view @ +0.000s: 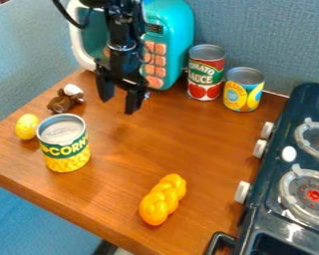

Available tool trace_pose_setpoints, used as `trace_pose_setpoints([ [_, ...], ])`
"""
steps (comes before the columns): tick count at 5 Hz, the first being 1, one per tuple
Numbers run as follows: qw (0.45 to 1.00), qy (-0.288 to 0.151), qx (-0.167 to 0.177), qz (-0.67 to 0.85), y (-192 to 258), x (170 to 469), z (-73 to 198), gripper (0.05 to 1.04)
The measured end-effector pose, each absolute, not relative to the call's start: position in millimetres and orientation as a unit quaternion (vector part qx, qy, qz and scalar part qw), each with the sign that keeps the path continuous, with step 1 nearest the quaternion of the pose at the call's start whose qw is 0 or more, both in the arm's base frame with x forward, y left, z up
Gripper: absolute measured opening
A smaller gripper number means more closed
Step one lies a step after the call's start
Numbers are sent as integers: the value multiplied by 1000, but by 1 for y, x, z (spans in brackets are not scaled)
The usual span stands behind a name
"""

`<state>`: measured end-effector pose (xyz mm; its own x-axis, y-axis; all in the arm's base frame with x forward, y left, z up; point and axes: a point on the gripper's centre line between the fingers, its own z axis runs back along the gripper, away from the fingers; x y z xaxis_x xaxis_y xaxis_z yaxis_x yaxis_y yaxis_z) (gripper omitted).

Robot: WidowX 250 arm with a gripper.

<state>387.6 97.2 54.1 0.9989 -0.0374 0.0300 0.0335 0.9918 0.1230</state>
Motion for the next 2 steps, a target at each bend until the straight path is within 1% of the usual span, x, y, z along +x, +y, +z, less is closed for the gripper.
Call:
trace_pose_setpoints([
  [1, 998, -21, 65, 14, 121, 397, 63, 1001],
  [2, 997, -14, 65, 29, 137, 399, 63, 1001],
])
